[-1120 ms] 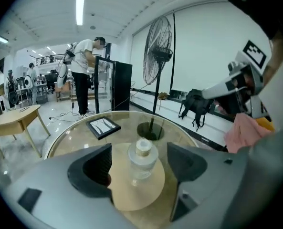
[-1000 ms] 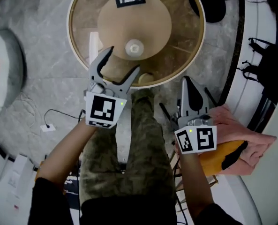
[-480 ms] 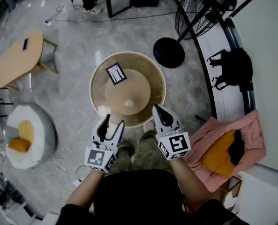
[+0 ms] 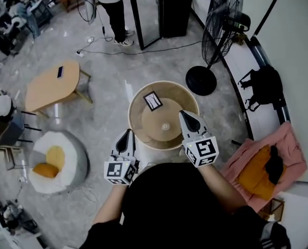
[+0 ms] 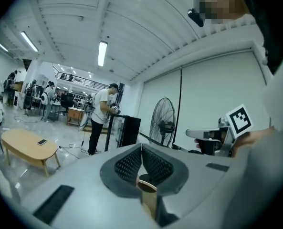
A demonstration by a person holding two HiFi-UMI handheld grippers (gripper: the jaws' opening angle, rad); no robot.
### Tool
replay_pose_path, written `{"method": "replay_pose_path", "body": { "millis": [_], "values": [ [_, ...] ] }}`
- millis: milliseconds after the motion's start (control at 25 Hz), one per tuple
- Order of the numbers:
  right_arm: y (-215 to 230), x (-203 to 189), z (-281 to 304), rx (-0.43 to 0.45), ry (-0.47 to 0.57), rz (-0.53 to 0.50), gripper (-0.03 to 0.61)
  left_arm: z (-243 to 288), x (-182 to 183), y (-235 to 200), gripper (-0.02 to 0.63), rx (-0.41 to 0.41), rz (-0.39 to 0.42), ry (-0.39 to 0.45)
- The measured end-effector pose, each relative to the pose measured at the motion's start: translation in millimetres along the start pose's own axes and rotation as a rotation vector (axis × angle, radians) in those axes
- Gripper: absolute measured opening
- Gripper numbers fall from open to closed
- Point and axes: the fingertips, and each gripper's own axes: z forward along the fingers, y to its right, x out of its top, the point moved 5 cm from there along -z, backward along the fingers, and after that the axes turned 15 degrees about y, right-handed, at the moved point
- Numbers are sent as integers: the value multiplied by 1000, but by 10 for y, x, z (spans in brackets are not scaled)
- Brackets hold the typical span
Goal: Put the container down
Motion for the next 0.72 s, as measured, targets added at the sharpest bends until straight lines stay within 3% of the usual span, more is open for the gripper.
{"method": "replay_pose_path", "body": {
  "millis": [120, 200, 360, 480, 720],
  "values": [
    [-107, -24, 236, 13, 24, -34, 21, -1, -150, -340, 25, 30, -35, 24],
    [-95, 113, 234, 24, 46, -46, 21, 24, -43, -359, 25, 46, -33, 57],
    [241, 546, 63, 15, 83, -51, 21, 274, 330, -19, 25, 57, -1, 100],
    [418, 680, 17, 11, 82, -52, 21, 411, 461, 217, 25, 33, 36, 78],
    [433, 252, 298, 3, 66, -78, 21, 573, 38, -25, 25, -3, 56, 63]
  ]
}}
